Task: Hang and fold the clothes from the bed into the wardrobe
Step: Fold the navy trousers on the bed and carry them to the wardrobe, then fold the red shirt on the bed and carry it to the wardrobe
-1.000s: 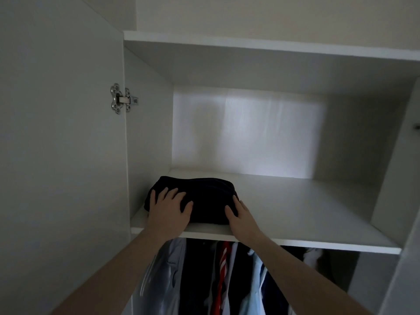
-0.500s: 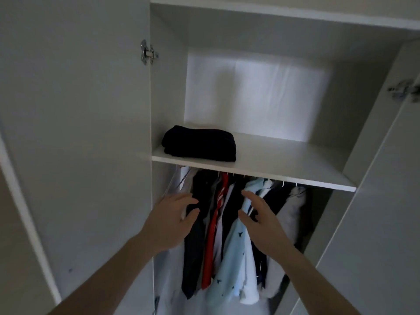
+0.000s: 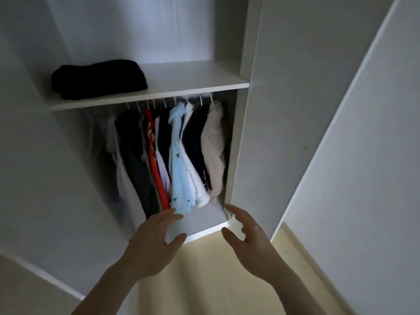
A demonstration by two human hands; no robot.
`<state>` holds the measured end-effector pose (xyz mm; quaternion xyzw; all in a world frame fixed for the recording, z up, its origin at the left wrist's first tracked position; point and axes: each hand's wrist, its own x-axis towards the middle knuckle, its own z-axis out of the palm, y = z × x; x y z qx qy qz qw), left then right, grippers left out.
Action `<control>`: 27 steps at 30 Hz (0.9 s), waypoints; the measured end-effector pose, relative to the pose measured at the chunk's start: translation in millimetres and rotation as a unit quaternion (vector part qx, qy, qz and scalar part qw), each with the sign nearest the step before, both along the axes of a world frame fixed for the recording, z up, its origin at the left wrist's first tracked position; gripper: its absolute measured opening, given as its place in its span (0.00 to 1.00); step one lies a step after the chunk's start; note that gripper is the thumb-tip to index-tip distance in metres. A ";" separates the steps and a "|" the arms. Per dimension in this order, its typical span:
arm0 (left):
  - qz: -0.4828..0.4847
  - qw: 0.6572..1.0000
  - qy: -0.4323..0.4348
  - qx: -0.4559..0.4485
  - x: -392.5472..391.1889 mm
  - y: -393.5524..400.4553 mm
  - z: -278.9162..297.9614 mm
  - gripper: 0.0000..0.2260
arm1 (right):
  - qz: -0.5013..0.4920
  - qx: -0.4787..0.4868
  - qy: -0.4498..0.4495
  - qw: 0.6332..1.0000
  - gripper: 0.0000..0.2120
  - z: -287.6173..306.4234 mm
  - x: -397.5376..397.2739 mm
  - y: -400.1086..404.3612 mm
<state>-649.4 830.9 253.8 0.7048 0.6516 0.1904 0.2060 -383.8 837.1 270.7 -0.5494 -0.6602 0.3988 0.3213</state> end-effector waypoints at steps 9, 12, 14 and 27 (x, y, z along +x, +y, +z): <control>-0.203 0.975 0.014 -0.089 74.8 -74.5 -46.8 0.21 | -0.205 -0.111 -0.025 0.972 0.24 -58.2 53.1 -185.6; -0.276 0.956 0.031 -0.092 103.8 -110.2 -51.2 0.21 | -0.259 -0.124 -0.031 0.957 0.24 -58.5 69.4 -251.1; -0.319 0.942 0.041 -0.095 125.2 -130.2 -47.6 0.21 | -0.297 -0.124 -0.033 0.946 0.24 -57.4 81.6 -288.4; -0.554 0.830 0.047 -0.036 332.4 -392.3 -29.1 0.21 | -0.528 -0.112 0.004 0.842 0.24 -52.8 181.7 -641.9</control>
